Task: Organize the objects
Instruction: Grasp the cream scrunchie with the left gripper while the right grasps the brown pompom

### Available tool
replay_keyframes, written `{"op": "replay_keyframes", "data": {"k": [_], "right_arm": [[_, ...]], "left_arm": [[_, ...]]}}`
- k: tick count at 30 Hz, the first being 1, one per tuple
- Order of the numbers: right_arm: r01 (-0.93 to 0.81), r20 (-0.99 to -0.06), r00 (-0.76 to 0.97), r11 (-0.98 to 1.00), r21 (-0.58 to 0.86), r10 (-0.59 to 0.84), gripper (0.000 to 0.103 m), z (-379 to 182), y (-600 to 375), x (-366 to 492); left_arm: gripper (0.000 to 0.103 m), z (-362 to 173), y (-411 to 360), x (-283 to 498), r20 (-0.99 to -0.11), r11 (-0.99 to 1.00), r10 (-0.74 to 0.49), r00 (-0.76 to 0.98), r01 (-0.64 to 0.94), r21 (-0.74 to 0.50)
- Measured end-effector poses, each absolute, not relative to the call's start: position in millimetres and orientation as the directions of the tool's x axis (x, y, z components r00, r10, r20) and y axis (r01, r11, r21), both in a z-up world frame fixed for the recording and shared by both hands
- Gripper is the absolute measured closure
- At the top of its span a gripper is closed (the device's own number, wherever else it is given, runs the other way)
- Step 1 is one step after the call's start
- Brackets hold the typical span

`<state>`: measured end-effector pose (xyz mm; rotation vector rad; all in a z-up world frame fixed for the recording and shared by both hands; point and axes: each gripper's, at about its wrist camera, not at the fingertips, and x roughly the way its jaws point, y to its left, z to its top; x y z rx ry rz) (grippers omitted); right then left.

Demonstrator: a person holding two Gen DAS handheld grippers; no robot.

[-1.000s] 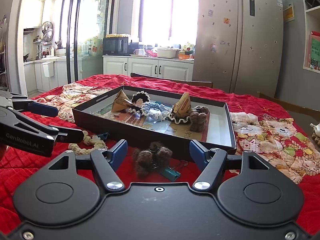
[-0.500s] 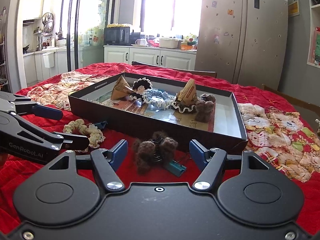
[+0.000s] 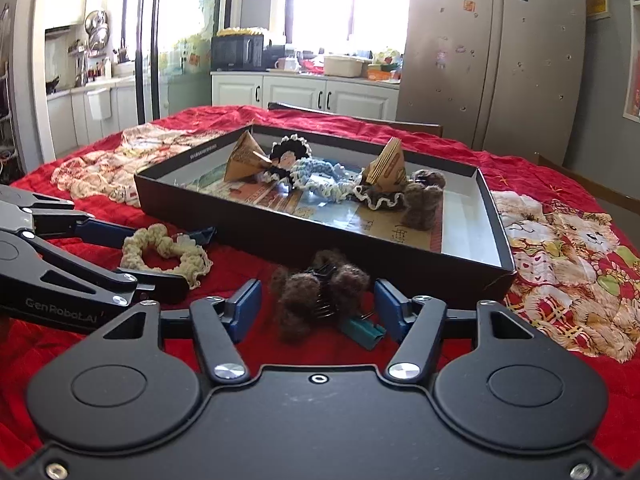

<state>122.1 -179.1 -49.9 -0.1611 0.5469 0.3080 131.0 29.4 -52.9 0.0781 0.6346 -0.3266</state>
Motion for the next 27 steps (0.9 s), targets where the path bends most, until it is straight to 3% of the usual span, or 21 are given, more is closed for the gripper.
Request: {"op": "replay_keyframes", "data": {"k": [5,17,27], "right_arm": [[-0.327,-0.558,0.793,0.944,-0.049,0.245,0.057,-53.0,-179.6,129.8],[-0.334,-0.561,0.785,0.942,-0.024,0.264,0.064,-54.1,-181.0,133.6],[-0.338,-0.547,0.789,0.941,-0.009,0.278,0.066,-52.2,-183.2,130.7]], "left_arm": [[0.044,-53.2,29.4,131.9,-0.598,0.947,-0.277,0.752,0.319,-0.038],[0.074,-51.7,31.0,131.2,-0.598,0.947,-0.288,0.748,0.316,-0.061],[0.084,-49.5,32.0,126.7,-0.597,0.945,-0.301,0.744,0.318,-0.081]]}}
